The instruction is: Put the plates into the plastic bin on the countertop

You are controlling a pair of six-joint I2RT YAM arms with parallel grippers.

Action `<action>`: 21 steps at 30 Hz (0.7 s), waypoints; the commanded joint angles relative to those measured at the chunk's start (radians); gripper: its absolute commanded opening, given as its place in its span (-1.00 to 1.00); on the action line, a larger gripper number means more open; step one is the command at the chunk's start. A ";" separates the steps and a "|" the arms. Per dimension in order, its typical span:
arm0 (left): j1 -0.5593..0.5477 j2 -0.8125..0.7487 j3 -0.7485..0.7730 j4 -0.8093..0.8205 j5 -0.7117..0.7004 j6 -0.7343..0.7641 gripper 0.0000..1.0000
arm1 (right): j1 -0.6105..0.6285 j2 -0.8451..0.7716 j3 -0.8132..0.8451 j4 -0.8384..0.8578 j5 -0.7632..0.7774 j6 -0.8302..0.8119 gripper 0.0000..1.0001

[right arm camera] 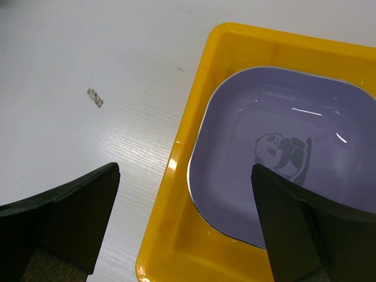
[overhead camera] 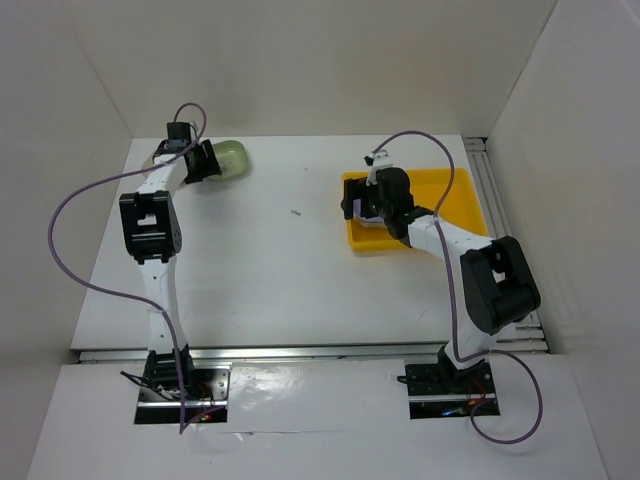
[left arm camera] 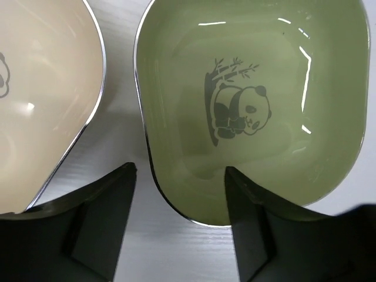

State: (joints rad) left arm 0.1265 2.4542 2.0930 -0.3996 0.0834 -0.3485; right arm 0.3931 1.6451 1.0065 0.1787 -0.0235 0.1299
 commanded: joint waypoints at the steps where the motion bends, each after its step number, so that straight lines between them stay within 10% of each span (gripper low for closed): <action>1: 0.001 0.011 0.039 0.002 -0.022 -0.024 0.43 | 0.009 0.016 0.007 0.067 -0.003 -0.019 1.00; 3: 0.001 0.026 0.059 0.002 -0.022 -0.015 0.26 | 0.009 0.016 0.007 0.077 -0.003 -0.019 1.00; 5: 0.001 0.042 0.068 -0.013 -0.022 -0.015 -0.46 | 0.009 0.016 -0.003 0.088 -0.003 0.003 1.00; 8: 0.001 0.026 0.044 -0.024 0.016 -0.015 -0.99 | 0.021 0.016 -0.003 0.088 -0.004 0.013 1.00; 21: -0.243 -0.570 -0.597 0.181 0.010 0.127 -1.00 | 0.142 0.011 0.090 0.144 -0.130 0.221 0.98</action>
State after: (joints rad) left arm -0.0578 2.0304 1.5532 -0.3195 0.1101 -0.2810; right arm 0.4656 1.6566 0.9977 0.3012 -0.1677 0.3035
